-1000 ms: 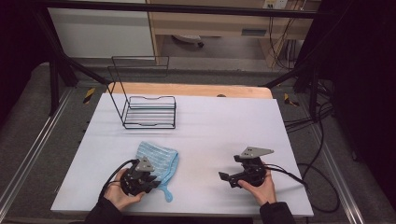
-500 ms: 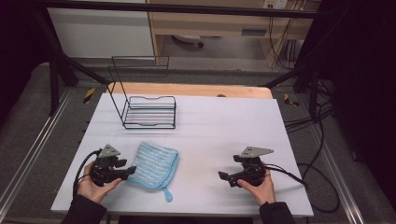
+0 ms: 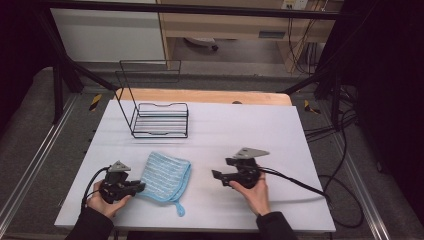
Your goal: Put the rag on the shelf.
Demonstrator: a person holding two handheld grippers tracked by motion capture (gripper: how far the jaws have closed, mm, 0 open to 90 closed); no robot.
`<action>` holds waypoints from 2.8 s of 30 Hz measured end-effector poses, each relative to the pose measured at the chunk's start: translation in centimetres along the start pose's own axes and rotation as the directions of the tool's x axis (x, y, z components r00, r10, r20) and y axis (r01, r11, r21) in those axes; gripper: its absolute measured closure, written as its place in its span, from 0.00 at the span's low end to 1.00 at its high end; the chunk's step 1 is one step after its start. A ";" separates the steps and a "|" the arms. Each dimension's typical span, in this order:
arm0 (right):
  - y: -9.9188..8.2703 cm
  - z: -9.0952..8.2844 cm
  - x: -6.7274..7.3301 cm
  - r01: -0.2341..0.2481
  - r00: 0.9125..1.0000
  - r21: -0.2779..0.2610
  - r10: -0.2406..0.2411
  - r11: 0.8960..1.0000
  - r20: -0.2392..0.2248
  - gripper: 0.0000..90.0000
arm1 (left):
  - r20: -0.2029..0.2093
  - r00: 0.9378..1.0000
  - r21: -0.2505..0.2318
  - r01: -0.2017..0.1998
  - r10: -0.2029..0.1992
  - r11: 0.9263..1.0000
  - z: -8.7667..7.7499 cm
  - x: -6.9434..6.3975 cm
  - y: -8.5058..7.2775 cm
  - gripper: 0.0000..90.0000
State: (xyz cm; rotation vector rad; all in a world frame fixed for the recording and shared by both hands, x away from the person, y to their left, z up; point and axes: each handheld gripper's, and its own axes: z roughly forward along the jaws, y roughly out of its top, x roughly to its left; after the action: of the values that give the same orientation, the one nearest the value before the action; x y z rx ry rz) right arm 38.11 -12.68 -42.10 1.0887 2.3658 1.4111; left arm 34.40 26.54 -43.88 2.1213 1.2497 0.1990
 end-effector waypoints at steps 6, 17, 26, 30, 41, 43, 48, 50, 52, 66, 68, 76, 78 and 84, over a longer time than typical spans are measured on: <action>2.4 6.7 3.1 0.032 0.999 0.028 -0.032 0.999 -0.029 0.45 | 0.002 1.000 0.003 0.006 -0.006 1.000 0.0 -0.1 -0.1 0.85; 2.9 11.4 3.0 0.007 0.999 0.066 -0.004 0.998 -0.050 0.93 | -0.007 1.000 0.005 0.010 -0.010 1.000 -0.6 -0.4 -0.2 0.95; 3.8 13.5 3.3 0.051 0.996 0.052 -0.047 0.997 -0.071 0.94 | 0.003 0.999 0.005 0.034 -0.034 0.999 -1.4 -0.5 -1.1 0.92; 3.9 13.2 3.4 0.068 0.996 0.041 -0.065 0.997 -0.068 0.85 | 0.001 1.000 -0.028 0.018 -0.018 0.999 -1.7 -0.3 -0.9 0.80; 5.4 10.1 4.1 0.093 0.995 0.016 -0.093 0.996 -0.036 0.22 | -0.044 0.999 -0.165 -0.016 0.009 0.986 -2.3 2.7 3.5 0.25; 5.3 9.8 4.0 0.098 0.995 0.026 -0.097 0.995 -0.030 0.17 | -0.026 1.000 -0.143 0.006 -0.010 0.990 -1.7 3.3 4.4 0.20; 4.7 9.3 3.4 0.072 0.997 0.051 -0.070 0.996 -0.031 0.10 | -0.090 0.996 -0.113 -0.004 -0.006 0.994 -0.4 3.8 6.0 0.20; 4.5 9.0 3.1 0.058 0.998 0.056 -0.056 0.997 -0.029 0.10 | -0.122 0.992 -0.118 -0.028 0.013 0.993 0.1 3.7 6.4 0.22; 4.3 8.8 2.8 0.049 0.998 0.055 -0.048 0.997 -0.027 0.09 | -0.146 0.989 -0.121 -0.032 0.015 0.992 0.6 3.7 6.8 0.26; 3.9 8.0 3.3 0.055 0.998 0.079 -0.052 0.995 -0.033 0.08 | -0.077 0.997 -0.072 0.024 -0.029 0.997 2.7 5.4 6.4 0.64; 3.9 8.0 3.4 0.054 0.998 0.073 -0.051 0.996 -0.034 0.08 | -0.068 0.997 -0.064 0.027 -0.032 0.998 3.0 5.6 6.2 0.66; 3.9 8.3 3.4 0.034 0.998 0.067 -0.031 0.997 -0.046 0.09 | -0.019 0.999 -0.048 0.035 -0.036 0.998 3.0 5.4 5.9 0.75; 3.9 8.4 3.4 0.024 0.998 0.063 -0.020 0.998 -0.053 0.09 | 0.000 0.999 -0.049 0.040 -0.040 0.998 2.8 5.4 5.7 0.75; 4.2 8.7 3.3 -0.002 0.998 0.053 0.005 0.999 -0.058 0.10 | 0.016 0.999 -0.036 0.048 -0.047 0.998 3.2 5.0 5.3 0.80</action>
State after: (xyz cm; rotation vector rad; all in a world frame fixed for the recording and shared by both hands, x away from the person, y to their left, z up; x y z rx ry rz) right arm 42.10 -3.35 -42.63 1.0793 2.4563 1.4073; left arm 42.34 27.42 -44.09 2.0561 1.2765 0.1837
